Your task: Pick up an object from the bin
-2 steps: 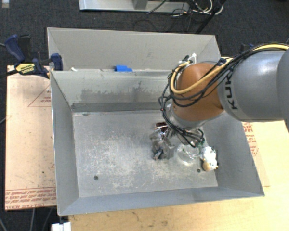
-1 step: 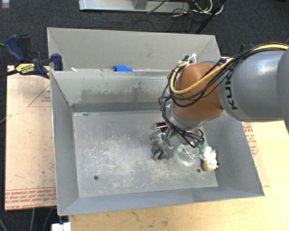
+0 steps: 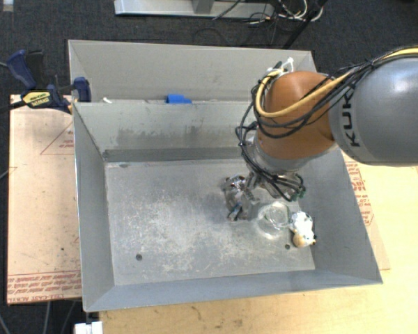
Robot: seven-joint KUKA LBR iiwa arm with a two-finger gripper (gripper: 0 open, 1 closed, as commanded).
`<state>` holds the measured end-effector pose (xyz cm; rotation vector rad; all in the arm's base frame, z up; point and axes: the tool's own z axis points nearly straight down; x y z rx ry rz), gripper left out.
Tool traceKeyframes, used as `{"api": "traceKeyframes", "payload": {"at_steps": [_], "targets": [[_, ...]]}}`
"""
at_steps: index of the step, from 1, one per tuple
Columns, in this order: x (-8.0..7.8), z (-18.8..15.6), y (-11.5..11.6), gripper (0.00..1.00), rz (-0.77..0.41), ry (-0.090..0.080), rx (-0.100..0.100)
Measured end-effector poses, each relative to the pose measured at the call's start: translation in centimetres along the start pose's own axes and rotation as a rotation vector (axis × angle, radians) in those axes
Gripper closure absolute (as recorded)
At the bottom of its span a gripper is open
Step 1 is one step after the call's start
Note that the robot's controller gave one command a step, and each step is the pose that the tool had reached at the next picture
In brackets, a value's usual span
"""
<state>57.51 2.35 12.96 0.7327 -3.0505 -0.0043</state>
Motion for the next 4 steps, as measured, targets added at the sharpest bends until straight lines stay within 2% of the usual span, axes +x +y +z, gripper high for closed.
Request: {"api": "traceKeyframes", "payload": {"at_steps": [1,2,3,4], "targets": [[-2.5,-0.9,0.1,1.0,0.006,-0.019,0.009],[-2.9,-2.9,-0.1,1.0,-0.002,0.003,-0.001],[-5.3,-4.8,-0.7,1.0,-0.002,-0.02,0.01],[-4.9,-5.6,-0.5,1.0,-0.002,0.005,-0.002]]}}
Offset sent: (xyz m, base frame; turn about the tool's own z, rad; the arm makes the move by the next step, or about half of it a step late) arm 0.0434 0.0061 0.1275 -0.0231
